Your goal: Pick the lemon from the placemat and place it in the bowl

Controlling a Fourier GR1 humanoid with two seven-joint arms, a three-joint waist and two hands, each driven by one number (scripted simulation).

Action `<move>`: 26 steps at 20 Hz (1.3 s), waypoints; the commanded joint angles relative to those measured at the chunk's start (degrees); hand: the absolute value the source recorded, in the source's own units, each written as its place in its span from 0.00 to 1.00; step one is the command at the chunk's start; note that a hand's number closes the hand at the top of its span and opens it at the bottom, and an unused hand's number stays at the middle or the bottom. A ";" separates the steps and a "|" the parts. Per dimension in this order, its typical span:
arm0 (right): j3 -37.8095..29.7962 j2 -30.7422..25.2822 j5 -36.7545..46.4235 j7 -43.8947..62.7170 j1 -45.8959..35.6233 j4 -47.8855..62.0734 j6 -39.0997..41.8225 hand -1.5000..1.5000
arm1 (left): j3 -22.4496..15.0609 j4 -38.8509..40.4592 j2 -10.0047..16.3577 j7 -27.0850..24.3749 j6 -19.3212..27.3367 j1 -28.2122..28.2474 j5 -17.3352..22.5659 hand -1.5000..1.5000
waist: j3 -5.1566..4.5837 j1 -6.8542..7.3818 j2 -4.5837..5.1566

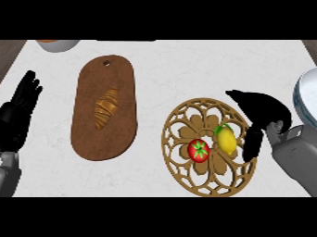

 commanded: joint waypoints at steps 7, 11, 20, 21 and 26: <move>-0.41 5.16 16.32 -7.26 3.72 3.60 -3.03 0.00 | 1.02 -3.01 -2.81 1.71 -0.05 2.16 -3.29 0.50 | 0.02 -0.26 -0.05; 0.20 7.52 17.29 -4.73 9.90 0.50 -3.16 0.00 | 0.19 -6.42 -4.86 1.82 1.15 5.25 -4.64 0.50 | 0.02 -0.36 -0.15; -3.19 15.78 26.07 -8.96 9.24 9.05 -4.07 0.00 | 3.59 -3.20 -5.10 0.90 -3.24 2.52 -5.88 0.50 | 0.01 -0.30 -0.05; -3.65 15.75 26.69 -10.06 10.29 8.02 -3.23 0.00 | 3.19 -5.00 -5.55 1.90 -3.72 3.76 -6.31 0.50 | 0.01 -0.33 -0.07; -7.16 17.19 30.10 -12.93 7.94 11.96 -3.24 0.00 | 5.04 -2.31 -6.07 5.82 -3.84 -2.16 -6.65 0.50 | 0.01 -0.44 -0.04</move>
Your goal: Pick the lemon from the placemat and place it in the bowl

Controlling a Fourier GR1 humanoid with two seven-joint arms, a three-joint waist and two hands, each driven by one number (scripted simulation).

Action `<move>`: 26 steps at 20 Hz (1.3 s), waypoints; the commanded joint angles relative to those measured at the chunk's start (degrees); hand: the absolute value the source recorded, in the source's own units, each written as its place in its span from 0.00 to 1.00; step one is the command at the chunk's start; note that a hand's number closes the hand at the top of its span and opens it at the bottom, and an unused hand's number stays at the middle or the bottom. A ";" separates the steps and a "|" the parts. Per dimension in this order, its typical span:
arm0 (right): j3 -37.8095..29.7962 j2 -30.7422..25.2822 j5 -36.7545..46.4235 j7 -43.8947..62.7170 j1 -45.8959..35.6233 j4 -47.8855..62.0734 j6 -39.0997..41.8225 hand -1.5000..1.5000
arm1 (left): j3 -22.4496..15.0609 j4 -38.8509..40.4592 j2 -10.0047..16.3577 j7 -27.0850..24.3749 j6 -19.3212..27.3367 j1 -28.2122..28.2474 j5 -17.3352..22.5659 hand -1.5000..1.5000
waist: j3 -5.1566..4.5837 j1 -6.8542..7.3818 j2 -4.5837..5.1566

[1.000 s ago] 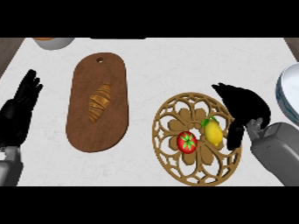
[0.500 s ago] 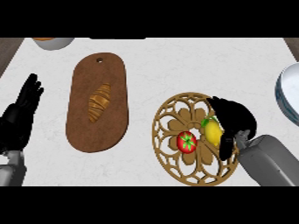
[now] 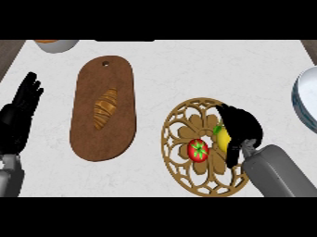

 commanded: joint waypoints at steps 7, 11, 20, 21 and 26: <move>-4.83 4.63 3.21 -7.98 -1.88 12.13 -0.90 1.00 | 0.54 -0.46 -2.82 -0.59 -0.10 0.07 -2.49 0.50 | 0.00 0.20 0.06; -4.25 5.12 5.33 -14.44 -4.50 18.28 -4.78 1.00 | 0.99 2.65 -2.66 -3.48 -1.64 0.64 -2.39 0.50 | 0.01 0.42 0.16; -10.21 4.88 7.53 -15.39 -6.48 21.31 -11.55 1.00 | 0.73 1.21 -3.70 -2.78 -1.41 1.78 -3.61 0.50 | 0.00 0.29 0.09; -11.83 5.96 7.35 -11.73 -6.75 21.23 -12.40 1.00 | -0.61 -0.85 -4.84 -0.32 -0.18 0.24 -4.23 0.50 | 0.02 0.21 0.05; -23.12 5.43 5.11 -1.66 -16.00 29.12 -18.44 1.00 | 2.65 2.27 -1.57 -1.17 -2.61 -2.08 -2.19 0.50 | 0.03 1.12 0.52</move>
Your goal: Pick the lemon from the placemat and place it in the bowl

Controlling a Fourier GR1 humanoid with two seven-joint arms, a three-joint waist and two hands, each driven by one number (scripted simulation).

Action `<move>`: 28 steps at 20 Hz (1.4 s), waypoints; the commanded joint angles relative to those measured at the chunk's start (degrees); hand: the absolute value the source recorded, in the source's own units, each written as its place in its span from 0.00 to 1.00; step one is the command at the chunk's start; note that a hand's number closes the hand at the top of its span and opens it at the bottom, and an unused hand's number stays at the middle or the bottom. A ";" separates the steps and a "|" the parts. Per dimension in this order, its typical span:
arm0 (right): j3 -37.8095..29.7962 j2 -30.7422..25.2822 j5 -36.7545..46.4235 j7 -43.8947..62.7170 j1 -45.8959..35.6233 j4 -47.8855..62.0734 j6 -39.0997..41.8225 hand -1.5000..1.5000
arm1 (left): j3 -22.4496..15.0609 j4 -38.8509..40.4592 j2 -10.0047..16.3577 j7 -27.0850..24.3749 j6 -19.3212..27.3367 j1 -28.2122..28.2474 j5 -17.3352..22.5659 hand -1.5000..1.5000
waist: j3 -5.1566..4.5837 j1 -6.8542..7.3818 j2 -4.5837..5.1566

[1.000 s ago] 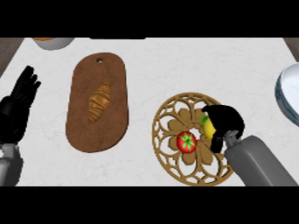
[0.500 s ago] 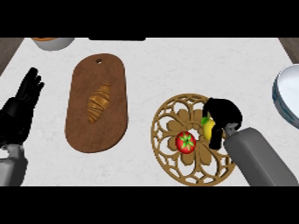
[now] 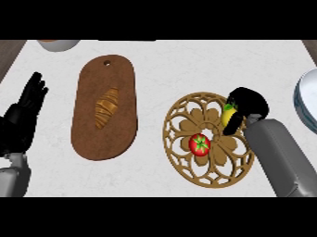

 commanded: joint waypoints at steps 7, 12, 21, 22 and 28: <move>-4.44 -2.29 6.42 8.26 -8.89 4.96 -11.98 1.00 | 0.93 2.31 -0.03 1.84 -0.33 -3.90 0.20 0.50 | 0.22 -0.63 0.08; -1.22 -4.02 13.18 20.58 -10.33 -11.47 -12.85 1.00 | 2.20 0.84 1.14 0.69 -1.38 1.04 0.81 0.50 | 0.09 -2.09 -0.84; -7.28 -10.87 13.75 27.45 -8.69 -31.31 -7.68 1.00 | 1.43 2.45 -0.46 -0.30 0.29 -1.41 -1.29 0.50 | 0.19 -1.64 -0.29; -9.05 -12.22 13.14 27.13 -8.52 -31.85 -7.23 1.00 | 2.32 2.44 -0.24 -2.08 -1.07 0.93 -0.03 0.50 | 0.19 -1.34 -0.26; -19.41 -17.06 5.53 15.16 -4.14 -26.08 -13.64 1.00 | 1.78 -0.99 -0.04 2.05 -2.22 0.33 0.46 0.50 | 0.26 -0.70 -0.02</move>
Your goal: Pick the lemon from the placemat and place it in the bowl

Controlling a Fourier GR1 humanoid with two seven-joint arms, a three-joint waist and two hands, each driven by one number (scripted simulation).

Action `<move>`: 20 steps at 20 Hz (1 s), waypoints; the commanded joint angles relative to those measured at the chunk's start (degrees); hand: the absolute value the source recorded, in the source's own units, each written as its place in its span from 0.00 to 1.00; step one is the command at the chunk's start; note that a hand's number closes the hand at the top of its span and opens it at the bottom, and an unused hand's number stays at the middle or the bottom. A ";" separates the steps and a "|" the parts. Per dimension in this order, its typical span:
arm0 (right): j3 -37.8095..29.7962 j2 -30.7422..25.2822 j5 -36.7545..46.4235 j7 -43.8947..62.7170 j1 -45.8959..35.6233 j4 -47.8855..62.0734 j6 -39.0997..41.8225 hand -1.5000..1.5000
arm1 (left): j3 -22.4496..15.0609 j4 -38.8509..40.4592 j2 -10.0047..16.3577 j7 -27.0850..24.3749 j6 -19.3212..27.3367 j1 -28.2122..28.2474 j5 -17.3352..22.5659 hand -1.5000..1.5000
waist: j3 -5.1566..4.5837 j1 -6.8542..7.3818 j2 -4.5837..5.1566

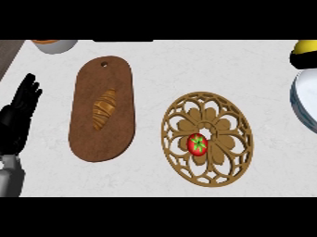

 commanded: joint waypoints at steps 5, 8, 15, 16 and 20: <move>-9.95 -3.03 -6.98 -12.57 3.87 9.82 -8.63 1.00 | 0.67 -1.92 0.35 0.47 -2.25 1.13 1.18 0.50 | 0.04 0.78 0.23; -13.38 -5.95 -9.24 -20.70 4.43 18.42 -12.21 1.00 | 3.06 -0.59 3.33 3.45 -3.84 -2.79 2.78 0.50 | 0.08 0.95 0.45; -18.45 -12.00 -12.56 -35.22 -1.21 39.42 -17.80 1.00 | -2.70 -2.77 -3.44 1.81 1.84 -0.39 -3.37 0.50 | 0.11 1.40 0.52; -17.95 -10.39 -11.39 -36.57 -3.06 43.41 -21.99 1.00 | 0.77 2.63 -0.62 0.20 -0.52 -3.55 -1.12 0.50 | 0.08 1.43 0.66; -16.90 -14.26 -8.85 -28.26 0.39 49.14 -11.08 1.00 | -0.25 0.09 -1.32 -0.01 0.38 -1.35 -2.25 0.50 | 0.06 1.67 0.83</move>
